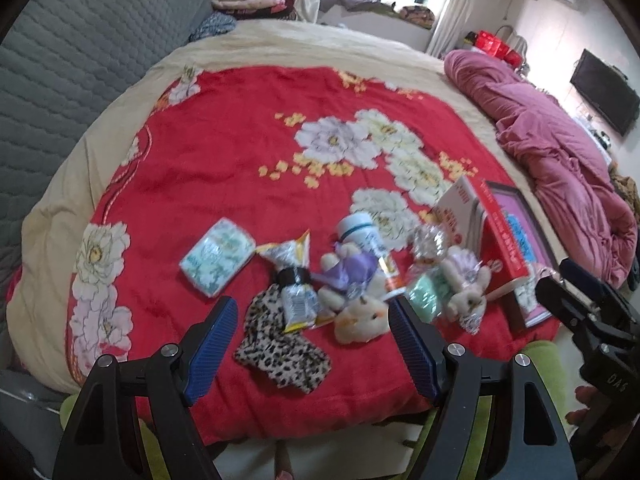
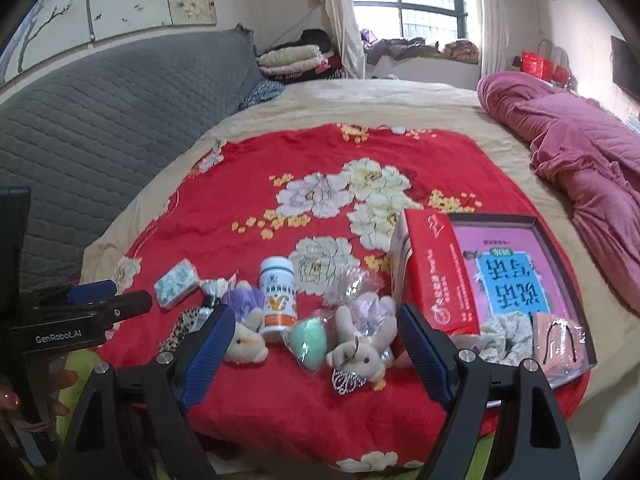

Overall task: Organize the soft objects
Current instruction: 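Grasp the leopard-print scrunchie with the left tool while the right tool grasps the white plush bunny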

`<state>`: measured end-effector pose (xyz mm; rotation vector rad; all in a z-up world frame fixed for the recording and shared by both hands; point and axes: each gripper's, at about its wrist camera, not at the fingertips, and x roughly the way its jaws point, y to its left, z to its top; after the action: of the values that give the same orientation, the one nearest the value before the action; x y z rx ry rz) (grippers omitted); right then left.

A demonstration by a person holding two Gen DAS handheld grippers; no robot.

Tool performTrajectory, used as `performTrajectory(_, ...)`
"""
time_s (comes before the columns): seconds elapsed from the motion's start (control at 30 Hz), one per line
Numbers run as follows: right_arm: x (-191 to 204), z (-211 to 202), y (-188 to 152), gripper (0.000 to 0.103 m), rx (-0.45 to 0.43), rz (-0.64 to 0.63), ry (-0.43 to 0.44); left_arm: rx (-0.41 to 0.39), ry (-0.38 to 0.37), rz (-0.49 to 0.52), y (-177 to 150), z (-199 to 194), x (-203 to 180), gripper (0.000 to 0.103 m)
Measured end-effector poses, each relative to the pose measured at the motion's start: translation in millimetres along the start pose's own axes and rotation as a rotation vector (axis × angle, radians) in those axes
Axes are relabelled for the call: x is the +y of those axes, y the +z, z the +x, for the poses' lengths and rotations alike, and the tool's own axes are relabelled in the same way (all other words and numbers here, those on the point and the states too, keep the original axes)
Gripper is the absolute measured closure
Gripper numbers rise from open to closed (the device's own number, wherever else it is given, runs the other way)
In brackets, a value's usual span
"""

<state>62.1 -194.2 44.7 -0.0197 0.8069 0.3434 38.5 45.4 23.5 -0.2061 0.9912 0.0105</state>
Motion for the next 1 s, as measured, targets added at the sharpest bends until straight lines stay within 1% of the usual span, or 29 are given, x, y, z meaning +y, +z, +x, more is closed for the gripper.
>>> performTrajectory(0.17, -4.1, 10.9, -9.7, 0.020, 0.030, 0.016, 0.007, 0.082, 0.008, -0.038, -15.3, 23.6, 14.5, 0.024)
performTrajectory(0.53, -20.5, 31.4, -32.0, 0.020, 0.090, 0.057, -0.016, 0.178, 0.024, -0.076, -38.5, 57.6, 27.4, 0.024)
performTrajectory(0.67, -24.5, 38.4, -38.3, 0.020, 0.110, 0.063, -0.028, 0.199, 0.027, -0.081, -41.0, 67.2, 28.3, 0.024)
performTrajectory(0.8, -23.7, 49.8, -41.9, 0.020, 0.138, 0.057, -0.034, 0.213, 0.001, -0.105, -43.4, 75.0, 31.5, 0.024)
performTrajectory(0.93, -21.8, 61.6, -45.7, 0.020, 0.157, 0.049, -0.041, 0.222, 0.018, -0.126, -45.0, 83.9, 37.0, 0.024)
performTrajectory(1.0, -21.9, 69.2, -48.2, 0.020, 0.169, 0.046, -0.062, 0.218, 0.022, -0.133, -44.8, 85.7, 39.3, 0.024)
